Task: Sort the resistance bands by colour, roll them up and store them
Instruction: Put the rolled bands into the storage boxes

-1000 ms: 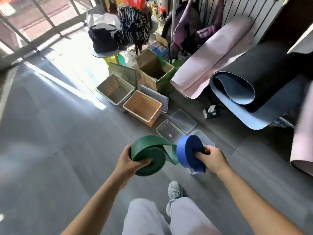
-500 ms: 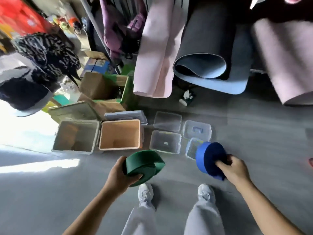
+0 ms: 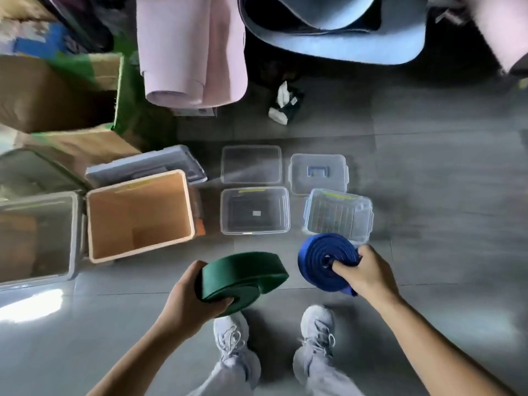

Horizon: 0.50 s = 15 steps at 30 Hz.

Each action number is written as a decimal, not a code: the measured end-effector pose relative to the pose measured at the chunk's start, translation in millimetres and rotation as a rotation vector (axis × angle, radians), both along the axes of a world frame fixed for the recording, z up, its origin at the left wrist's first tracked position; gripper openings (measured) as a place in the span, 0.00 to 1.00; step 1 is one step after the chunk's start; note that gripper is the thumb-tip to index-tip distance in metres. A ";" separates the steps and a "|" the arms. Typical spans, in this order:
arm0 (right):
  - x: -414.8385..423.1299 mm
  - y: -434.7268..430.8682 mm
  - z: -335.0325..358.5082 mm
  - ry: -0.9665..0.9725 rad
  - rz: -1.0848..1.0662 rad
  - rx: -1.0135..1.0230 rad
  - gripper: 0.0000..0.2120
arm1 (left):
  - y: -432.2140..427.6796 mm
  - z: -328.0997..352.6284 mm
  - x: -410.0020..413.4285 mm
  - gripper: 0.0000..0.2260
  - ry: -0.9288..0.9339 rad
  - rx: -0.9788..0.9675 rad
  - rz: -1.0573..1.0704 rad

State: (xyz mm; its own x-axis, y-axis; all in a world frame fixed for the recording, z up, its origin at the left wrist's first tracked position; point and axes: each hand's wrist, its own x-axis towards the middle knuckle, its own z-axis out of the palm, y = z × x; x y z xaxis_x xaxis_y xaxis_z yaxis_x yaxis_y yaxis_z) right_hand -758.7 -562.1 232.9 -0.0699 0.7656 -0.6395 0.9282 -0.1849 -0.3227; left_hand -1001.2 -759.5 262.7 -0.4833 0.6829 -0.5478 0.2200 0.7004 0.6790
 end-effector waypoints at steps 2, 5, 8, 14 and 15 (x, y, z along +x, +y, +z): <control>-8.0 6.4 -38.2 -0.009 0.087 0.023 0.18 | 2.2 -43.0 -0.8 0.21 -0.029 0.039 -0.034; -15.8 27.6 -94.2 0.000 0.161 0.047 0.19 | 9.4 -105.0 -7.7 0.23 -0.020 0.093 -0.159; -8.4 51.6 -154.7 0.031 0.151 0.100 0.20 | 25.1 -162.2 -17.8 0.24 0.019 0.133 -0.301; 15.7 123.6 -258.1 0.138 -0.045 0.202 0.20 | 71.8 -257.8 -17.4 0.26 -0.055 0.189 -0.376; 19.1 136.8 -268.7 0.147 -0.041 0.236 0.20 | 83.7 -269.6 -14.4 0.26 -0.060 0.193 -0.384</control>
